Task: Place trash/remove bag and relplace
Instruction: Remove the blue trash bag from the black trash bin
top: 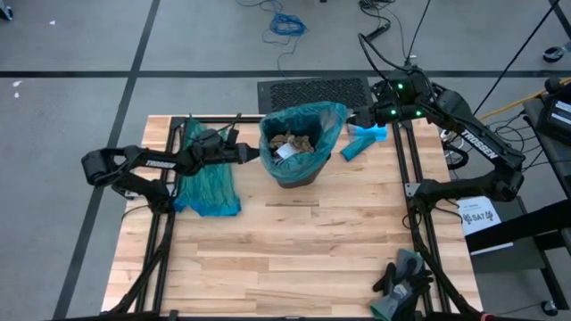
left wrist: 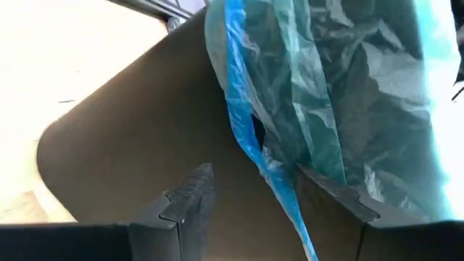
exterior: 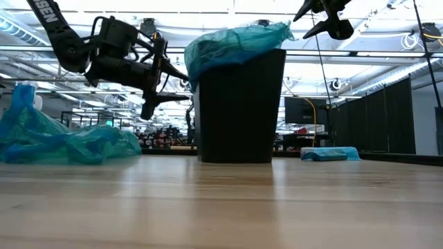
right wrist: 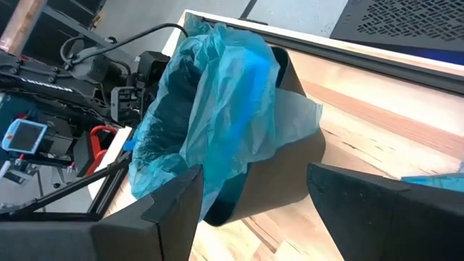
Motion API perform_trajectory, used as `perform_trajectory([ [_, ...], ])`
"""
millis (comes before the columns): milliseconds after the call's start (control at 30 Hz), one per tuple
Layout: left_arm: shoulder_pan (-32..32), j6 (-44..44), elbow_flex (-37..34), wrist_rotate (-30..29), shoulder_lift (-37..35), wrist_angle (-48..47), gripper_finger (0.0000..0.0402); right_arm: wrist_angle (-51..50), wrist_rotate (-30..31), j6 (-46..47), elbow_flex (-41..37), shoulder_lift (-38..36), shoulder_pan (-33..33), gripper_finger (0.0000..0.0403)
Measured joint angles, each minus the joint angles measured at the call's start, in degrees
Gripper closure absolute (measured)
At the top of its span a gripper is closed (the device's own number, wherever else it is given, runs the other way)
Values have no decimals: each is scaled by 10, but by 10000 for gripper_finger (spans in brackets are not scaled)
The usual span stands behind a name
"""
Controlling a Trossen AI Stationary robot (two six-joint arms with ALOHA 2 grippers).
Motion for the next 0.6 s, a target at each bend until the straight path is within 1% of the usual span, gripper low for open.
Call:
perform_trajectory([
  [133, -2, 0, 0, -4, 0, 13, 212, 0, 0, -4, 0, 0, 0, 165],
  [233, -3, 0, 0, -4, 0, 28, 232, 0, 0, -7, 0, 0, 0, 165],
  [367, -3, 0, 0, -4, 0, 31, 286, -1, 7, -14, 0, 0, 0, 165],
  [533, -3, 0, 0, 1, 0, 32, 380, -2, 13, -17, 0, 0, 0, 165],
  [600, -3, 0, 0, 8, 0, 32, 393, -1, 13, -17, 0, 0, 0, 165],
])
